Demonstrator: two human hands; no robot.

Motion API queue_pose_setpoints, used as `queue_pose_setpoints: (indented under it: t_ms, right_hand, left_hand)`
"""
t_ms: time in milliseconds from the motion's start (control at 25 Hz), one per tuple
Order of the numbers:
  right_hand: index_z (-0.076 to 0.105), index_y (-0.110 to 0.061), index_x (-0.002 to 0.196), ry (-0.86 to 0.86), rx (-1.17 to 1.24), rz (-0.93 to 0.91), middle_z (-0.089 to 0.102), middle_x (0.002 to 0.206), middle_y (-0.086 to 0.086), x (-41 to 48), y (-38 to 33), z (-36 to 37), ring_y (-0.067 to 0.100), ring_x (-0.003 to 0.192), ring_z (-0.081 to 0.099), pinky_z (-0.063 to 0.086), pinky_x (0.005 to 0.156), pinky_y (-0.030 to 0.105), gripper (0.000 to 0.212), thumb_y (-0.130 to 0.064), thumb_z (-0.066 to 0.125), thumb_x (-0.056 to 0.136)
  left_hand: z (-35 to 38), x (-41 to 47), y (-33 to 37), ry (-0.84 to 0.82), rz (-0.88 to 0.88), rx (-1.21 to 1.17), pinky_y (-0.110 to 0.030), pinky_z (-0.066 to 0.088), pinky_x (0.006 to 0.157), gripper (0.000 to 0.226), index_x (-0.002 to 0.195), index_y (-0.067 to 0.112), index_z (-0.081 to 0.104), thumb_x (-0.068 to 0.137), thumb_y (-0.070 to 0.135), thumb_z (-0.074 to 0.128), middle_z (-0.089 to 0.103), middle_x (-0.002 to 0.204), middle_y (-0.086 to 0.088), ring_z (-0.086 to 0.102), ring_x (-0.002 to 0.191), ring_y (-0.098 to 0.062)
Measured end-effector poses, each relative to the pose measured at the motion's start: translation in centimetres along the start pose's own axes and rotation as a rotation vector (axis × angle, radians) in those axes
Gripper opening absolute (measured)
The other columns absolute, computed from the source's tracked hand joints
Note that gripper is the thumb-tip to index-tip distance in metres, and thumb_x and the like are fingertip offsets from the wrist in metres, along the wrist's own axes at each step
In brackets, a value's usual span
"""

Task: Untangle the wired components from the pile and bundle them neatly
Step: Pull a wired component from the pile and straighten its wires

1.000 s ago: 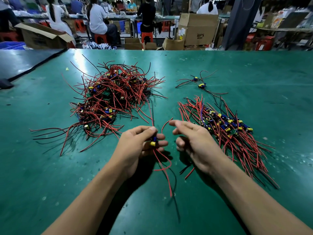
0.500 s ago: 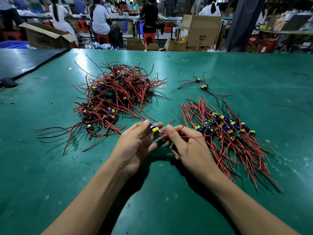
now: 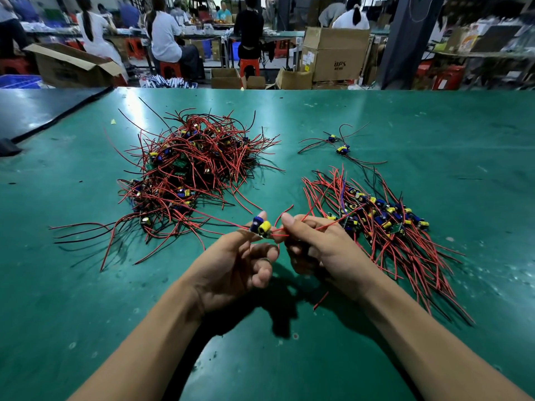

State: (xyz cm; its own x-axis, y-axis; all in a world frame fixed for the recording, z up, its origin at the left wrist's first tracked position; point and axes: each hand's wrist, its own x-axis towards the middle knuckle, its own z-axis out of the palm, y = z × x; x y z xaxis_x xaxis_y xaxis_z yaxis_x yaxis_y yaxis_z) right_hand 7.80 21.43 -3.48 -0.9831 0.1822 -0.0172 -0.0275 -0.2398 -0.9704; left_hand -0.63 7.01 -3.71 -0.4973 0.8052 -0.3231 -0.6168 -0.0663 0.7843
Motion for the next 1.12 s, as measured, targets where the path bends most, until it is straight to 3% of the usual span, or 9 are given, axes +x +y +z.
queue_pose_setpoints:
  t_ms: [120, 240, 440, 600, 880, 1120]
  right_hand:
    - [0.066, -0.008, 0.079, 0.046, 0.069, 0.004, 0.043, 0.06, 0.003, 0.2, 0.1, -0.1, 0.006, 0.039, 0.029, 0.022, 0.04, 0.017, 0.029, -0.036, 0.073, 0.078]
    - [0.072, -0.019, 0.076, 0.083, 0.109, 0.013, 0.041, 0.058, -0.004, 0.2, 0.2, -0.2, 0.004, 0.038, 0.027, 0.02, 0.042, 0.018, 0.018, -0.036, 0.068, 0.08]
    - [0.075, -0.02, 0.072, 0.087, 0.076, 0.07, 0.053, 0.057, -0.003, 0.3, 0.4, -0.4, 0.002, 0.038, 0.034, 0.029, 0.041, 0.014, 0.02, -0.04, 0.076, 0.071]
    - [0.076, -0.02, 0.076, 0.104, 0.059, 0.082, 0.058, 0.062, -0.003, 0.3, 0.3, -0.7, 0.004, 0.04, 0.038, 0.033, 0.051, 0.023, 0.025, -0.044, 0.077, 0.07]
    - [0.075, -0.015, 0.073, 0.24, 0.167, 0.076, 0.054, 0.061, -0.004, 0.7, 0.0, -1.0, 0.003, 0.036, 0.034, 0.028, 0.036, 0.013, 0.03, -0.044, 0.069, 0.077]
    - [0.072, -0.014, 0.068, 0.256, -0.192, -0.056, 0.05, 0.052, -0.003, 0.3, 0.4, -1.0, 0.007, 0.037, 0.034, 0.029, 0.038, 0.014, 0.031, -0.038, 0.071, 0.088]
  left_hand:
    - [-0.3, -0.1, 0.1, -0.056, 0.015, 0.059, -0.022, 0.051, 0.043, 0.02, 0.089, 0.017, 0.077, 0.077, 0.033, 0.074, 0.072, 0.077, -0.003, 0.063, 0.049, -0.012]
    - [-0.4, 0.1, -0.3, -0.07, 0.046, 0.037, -0.026, 0.056, 0.053, 0.031, 0.106, 0.01, 0.063, 0.077, 0.013, 0.073, 0.072, 0.087, -0.007, 0.069, 0.061, -0.019]
    - [-0.1, 0.3, -0.7, -0.084, 0.082, 0.084, -0.034, 0.06, 0.065, 0.035, 0.102, 0.008, 0.067, 0.073, 0.026, 0.076, 0.071, 0.095, -0.013, 0.071, 0.074, -0.025]
    - [-0.2, 0.4, -1.0, -0.059, 0.104, 0.072, -0.035, 0.06, 0.064, 0.013, 0.087, 0.008, 0.07, 0.075, 0.004, 0.072, 0.072, 0.089, -0.018, 0.071, 0.069, -0.028]
    - [-0.2, 0.3, -0.6, -0.136, 0.103, -0.071, -0.041, 0.059, 0.075, 0.027, 0.096, 0.004, 0.074, 0.069, 0.001, 0.073, 0.07, 0.107, -0.024, 0.072, 0.09, -0.034]
    - [0.8, 0.1, -1.2, -0.01, 0.08, 0.148, -0.043, 0.061, 0.072, 0.018, 0.091, 0.002, 0.071, 0.075, 0.009, 0.071, 0.072, 0.092, -0.024, 0.073, 0.073, -0.034]
